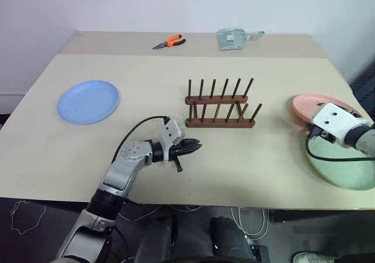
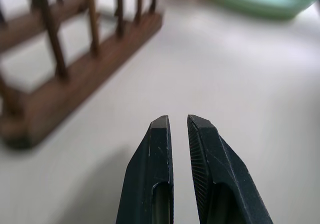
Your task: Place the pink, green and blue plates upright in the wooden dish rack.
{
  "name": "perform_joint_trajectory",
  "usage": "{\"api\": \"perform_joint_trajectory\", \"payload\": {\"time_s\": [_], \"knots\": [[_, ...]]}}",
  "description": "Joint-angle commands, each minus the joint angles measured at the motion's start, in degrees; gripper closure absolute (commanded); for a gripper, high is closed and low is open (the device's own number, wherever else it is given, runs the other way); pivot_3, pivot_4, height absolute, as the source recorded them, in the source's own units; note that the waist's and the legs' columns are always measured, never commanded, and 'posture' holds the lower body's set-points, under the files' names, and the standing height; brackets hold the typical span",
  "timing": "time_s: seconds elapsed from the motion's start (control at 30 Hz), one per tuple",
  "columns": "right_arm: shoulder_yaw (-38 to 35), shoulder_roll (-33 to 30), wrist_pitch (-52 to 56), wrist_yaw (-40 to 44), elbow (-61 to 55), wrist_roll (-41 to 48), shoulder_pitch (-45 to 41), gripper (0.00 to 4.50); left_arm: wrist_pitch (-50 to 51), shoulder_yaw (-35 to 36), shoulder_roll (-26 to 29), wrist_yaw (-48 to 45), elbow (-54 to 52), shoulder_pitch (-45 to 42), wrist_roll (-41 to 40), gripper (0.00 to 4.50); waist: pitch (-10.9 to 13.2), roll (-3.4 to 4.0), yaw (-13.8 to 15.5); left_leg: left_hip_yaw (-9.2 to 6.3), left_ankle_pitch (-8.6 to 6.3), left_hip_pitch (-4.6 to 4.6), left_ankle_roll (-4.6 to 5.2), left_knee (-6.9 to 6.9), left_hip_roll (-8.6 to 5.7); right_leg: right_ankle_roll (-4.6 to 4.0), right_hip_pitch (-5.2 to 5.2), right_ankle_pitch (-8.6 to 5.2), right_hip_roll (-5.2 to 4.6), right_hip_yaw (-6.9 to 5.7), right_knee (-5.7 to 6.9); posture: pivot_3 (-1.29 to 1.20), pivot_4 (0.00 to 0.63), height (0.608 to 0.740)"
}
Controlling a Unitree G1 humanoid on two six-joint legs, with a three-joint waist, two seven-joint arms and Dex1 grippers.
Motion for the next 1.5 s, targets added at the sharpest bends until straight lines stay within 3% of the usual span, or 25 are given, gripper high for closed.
{"api": "perform_joint_trajectory", "payload": {"time_s": [0.03, 0.23, 0.43, 0.6, 0.67, 0.73, 0.83, 0.97, 1.23, 1.5], "knots": [[1.7, -2.5, -3.5, -2.0, 5.4, -5.2, -0.4, 1.69, 0.7, -0.3, -0.7, -0.6, -3.0, -1.4, -1.9, 3.95, 0.0, 0.0, 0.0, 0.01, 0.0, -0.04, 0.0, 0.01, 0.0, 0.0, -0.02, 0.0, 0.0, 0.0, -0.01, 0.0, 0.15, 0.738], [8.3, -1.9, -8.6, -6.4, 19.8, -11.2, -6.7, 1.69, 1.7, -0.1, -0.7, -0.7, -4.5, -1.9, -2.8, 3.95, 0.0, 0.04, -0.3, 0.03, 0.01, -0.05, 0.01, 0.03, -0.01, 0.0, -0.02, 0.0, 0.03, 0.01, -0.02, 0.0, 0.15, 0.738], [8.7, -2.3, -11.0, -7.2, 20.4, -11.7, -8.4, 4.46, 1.5, 0.0, 0.6, -0.3, -5.7, -0.3, -2.8, 3.95, 0.0, 0.08, -0.4, 0.02, 0.01, -0.05, 0.01, 0.03, 0.0, 0.0, -0.03, 0.0, 0.08, 0.02, -0.01, 0.0, 0.15, 0.738], [4.3, -3.2, -10.6, -6.2, 10.2, -9.5, -8.0, 4.46, 1.2, 0.6, 1.7, 0.1, -6.1, 0.8, -2.7, 3.95, 0.1, 0.21, -0.4, 0.02, 0.01, -0.05, 0.01, 0.03, 0.0, 0.01, -0.04, 0.0, 0.08, 0.03, 0.01, 0.0, 0.15, 0.738], [1.6, -0.6, -9.4, -5.1, 4.4, -5.3, -9.1, 4.46, 0.7, 1.3, 2.0, 0.8, -5.8, 0.9, -2.5, 3.95, 0.1, 0.22, -0.4, 0.02, 0.01, -0.05, 0.01, 0.04, 0.0, 0.02, -0.04, 0.01, 0.09, 0.04, 0.02, 0.0, 0.15, 0.738], [-1.5, 6.3, -4.1, -3.9, -3.7, 5.8, -12.0, 4.46, 0.1, 2.4, 2.2, 1.6, -5.4, 1.1, -2.6, 3.95, 0.1, 0.11, -0.5, 0.02, 0.01, -0.04, 0.01, 0.03, 0.01, 0.02, -0.04, 0.01, 0.1, 0.04, 0.02, 0.0, 0.15, 0.738], [-6.6, 19.3, 11.9, -5.1, -17.5, 29.3, -16.5, 4.46, 0.0, 4.8, 2.4, 2.7, -5.6, 1.6, -3.7, 3.95, 0.2, 0.0, -1.1, -0.09, 0.01, -0.06, 0.01, 0.07, 0.11, 0.18, -0.02, 0.1, 0.2, 0.0, 0.05, 0.0, 0.15, 0.738], [-10.5, 28.4, 24.6, -11.1, -27.2, 47.6, -18.5, 4.46, 0.1, 6.9, 3.4, 2.9, -6.3, 2.5, -4.7, 3.95, 0.2, -0.02, -0.5, -0.25, 0.01, -0.21, 0.0, 0.06, 0.07, 0.21, -0.11, 0.12, 0.09, -0.13, 0.09, 0.0, 0.15, 0.738], [-8.8, 30.3, 31.6, -15.1, -29.0, 53.8, -16.7, 4.46, 0.5, 7.8, 4.9, 3.0, -7.7, 3.9, -5.1, 3.95, 0.2, -0.01, 0.1, -0.2, 0.0, -0.56, 0.01, 0.05, -0.04, 0.02, -0.51, 0.05, -0.14, -0.1, 0.05, 0.0, 0.15, 0.738], [-5.9, 29.6, 33.0, -15.4, -25.8, 51.6, -13.9, 4.46, 1.2, 7.1, 4.8, 3.6, -9.2, 4.5, -5.2, 3.95, 0.2, 0.0, 0.0, -0.18, 0.01, -0.55, 0.01, 0.04, -0.02, 0.02, -0.53, 0.04, -0.1, -0.1, 0.07, 0.0, 0.15, 0.738]]}}
